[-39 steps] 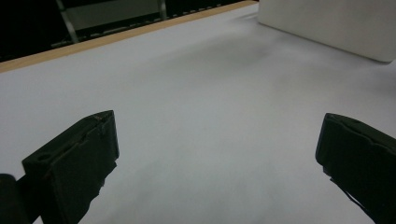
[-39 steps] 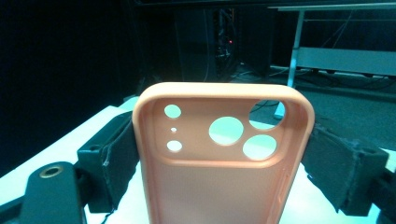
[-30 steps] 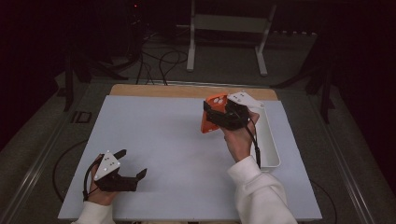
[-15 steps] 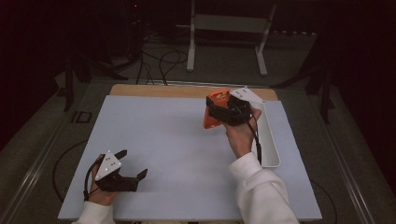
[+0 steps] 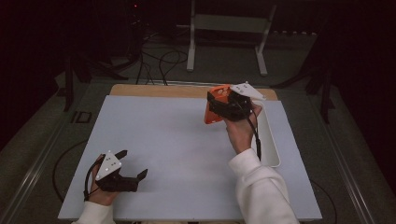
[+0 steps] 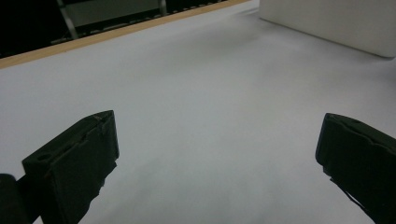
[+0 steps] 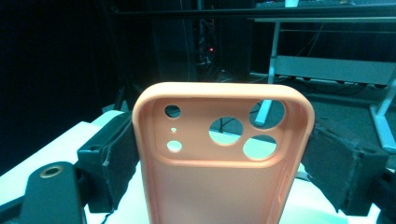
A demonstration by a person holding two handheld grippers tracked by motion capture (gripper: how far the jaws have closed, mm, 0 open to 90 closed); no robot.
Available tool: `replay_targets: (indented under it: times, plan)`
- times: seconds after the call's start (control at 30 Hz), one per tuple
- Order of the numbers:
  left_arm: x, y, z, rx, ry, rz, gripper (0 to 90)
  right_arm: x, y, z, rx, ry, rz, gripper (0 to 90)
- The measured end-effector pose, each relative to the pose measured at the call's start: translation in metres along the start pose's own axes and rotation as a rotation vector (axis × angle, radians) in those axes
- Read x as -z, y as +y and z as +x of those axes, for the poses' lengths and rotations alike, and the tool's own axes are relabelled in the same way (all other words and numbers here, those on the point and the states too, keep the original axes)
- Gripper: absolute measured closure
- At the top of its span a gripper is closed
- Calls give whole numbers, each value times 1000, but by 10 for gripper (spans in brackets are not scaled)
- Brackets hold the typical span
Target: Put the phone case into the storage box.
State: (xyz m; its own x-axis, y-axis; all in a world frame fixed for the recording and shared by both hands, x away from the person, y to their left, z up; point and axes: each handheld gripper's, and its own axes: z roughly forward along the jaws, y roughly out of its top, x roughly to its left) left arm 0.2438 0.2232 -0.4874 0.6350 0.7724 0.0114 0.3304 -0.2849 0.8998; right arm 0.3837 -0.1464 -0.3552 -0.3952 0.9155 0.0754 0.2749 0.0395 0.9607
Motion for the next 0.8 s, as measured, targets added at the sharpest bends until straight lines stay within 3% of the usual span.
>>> replay_targets:
  times: [0.8]
  plan:
    - [-1,0,-1,-6,3,8,1,-8,9,-22,-2,-82,-4,163]
